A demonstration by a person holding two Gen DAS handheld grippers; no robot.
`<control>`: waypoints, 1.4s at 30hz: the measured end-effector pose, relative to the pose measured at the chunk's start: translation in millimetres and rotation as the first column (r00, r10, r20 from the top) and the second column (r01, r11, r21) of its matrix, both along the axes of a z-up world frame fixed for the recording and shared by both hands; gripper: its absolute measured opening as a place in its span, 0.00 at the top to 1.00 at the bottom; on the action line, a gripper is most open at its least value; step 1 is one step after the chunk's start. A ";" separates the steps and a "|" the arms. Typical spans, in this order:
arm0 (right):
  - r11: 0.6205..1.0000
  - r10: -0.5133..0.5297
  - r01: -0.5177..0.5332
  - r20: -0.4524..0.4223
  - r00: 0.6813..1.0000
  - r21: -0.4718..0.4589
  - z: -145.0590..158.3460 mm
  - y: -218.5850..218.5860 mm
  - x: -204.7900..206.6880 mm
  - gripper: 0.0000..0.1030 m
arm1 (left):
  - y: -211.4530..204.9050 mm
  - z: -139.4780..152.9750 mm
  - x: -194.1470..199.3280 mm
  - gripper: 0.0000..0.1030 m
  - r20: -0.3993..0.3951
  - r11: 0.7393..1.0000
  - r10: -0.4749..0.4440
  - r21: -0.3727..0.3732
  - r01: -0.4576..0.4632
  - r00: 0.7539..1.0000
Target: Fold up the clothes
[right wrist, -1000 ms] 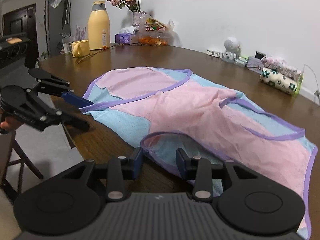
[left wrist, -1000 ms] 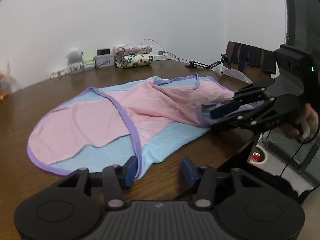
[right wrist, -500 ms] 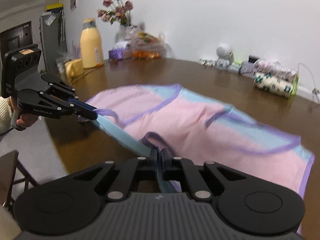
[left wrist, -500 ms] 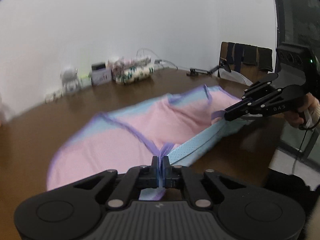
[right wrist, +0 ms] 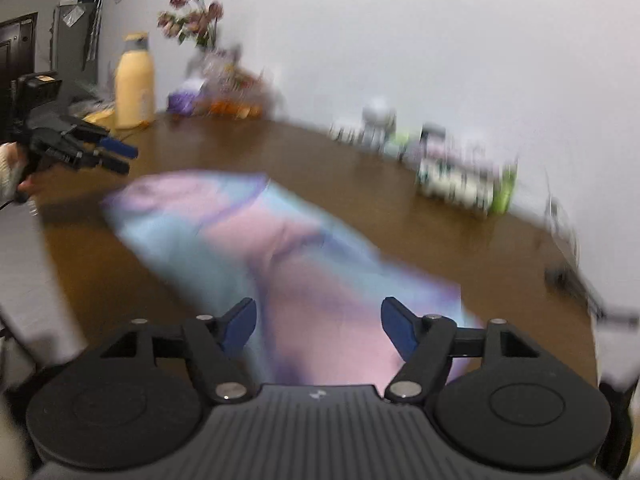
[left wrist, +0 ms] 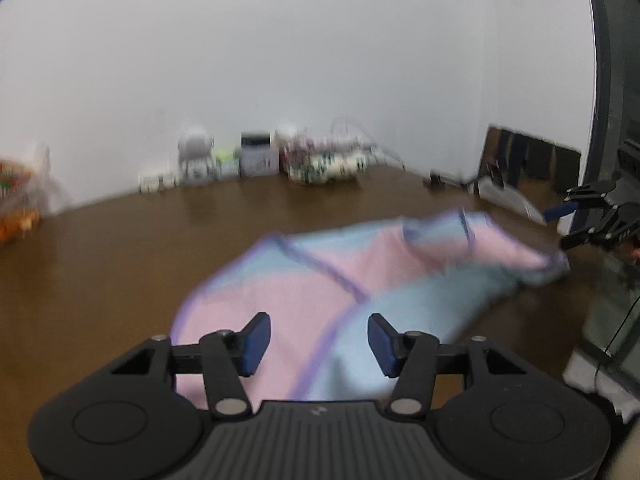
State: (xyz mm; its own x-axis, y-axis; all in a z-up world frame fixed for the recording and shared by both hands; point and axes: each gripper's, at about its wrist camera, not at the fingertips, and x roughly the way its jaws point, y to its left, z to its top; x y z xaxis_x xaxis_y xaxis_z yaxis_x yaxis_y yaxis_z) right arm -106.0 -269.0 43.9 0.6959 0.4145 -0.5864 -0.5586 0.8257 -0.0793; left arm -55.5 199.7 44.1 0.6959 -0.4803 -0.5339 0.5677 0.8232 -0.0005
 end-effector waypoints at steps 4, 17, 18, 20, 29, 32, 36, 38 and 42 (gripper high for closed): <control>0.998 -0.016 0.013 -0.066 0.998 -0.059 -31.8 -5.1 -16.8 0.42 | -6.8 -15.5 -4.4 0.51 -0.046 0.998 -0.035 0.059 0.038 0.998; 0.988 -0.150 0.145 -0.094 0.984 -0.060 -4.8 -41.7 85.7 0.66 | 3.7 -18.8 24.5 0.72 -0.111 0.994 0.077 0.079 -0.068 0.991; 0.982 -0.182 0.176 -0.096 0.979 -0.070 -7.1 -40.9 89.4 0.57 | 6.3 -17.2 22.9 0.69 -0.114 0.996 0.076 0.054 -0.070 0.991; 0.977 -0.206 0.203 -0.052 0.977 -0.067 -6.6 -38.4 79.6 0.37 | 10.2 -16.7 20.5 0.59 -0.122 0.997 0.072 0.025 -0.069 0.990; 0.974 -0.224 0.226 -0.097 0.970 0.020 -36.9 -23.7 56.4 0.78 | 8.3 -24.4 29.4 0.90 -0.164 0.996 0.079 0.064 -0.069 0.983; 0.950 -0.302 0.307 -0.099 0.948 0.048 -48.1 -23.3 56.6 0.85 | 8.0 -22.5 34.6 0.96 -0.187 0.991 0.116 0.083 -0.102 0.975; 0.940 -0.337 0.341 -0.111 0.935 0.021 -44.8 -20.2 51.1 0.89 | 4.8 -21.5 25.7 0.97 -0.190 0.987 0.130 0.115 -0.109 0.973; 0.939 -0.340 0.343 -0.129 0.931 0.003 -42.2 -19.9 40.8 0.90 | 10.2 -23.4 12.6 0.97 -0.201 0.988 0.146 0.078 -0.133 0.969; 0.917 -0.394 0.398 -0.154 0.906 -0.002 -39.6 -31.9 8.8 0.90 | 12.6 -26.7 -23.7 0.97 -0.213 0.987 0.158 0.009 -0.159 0.964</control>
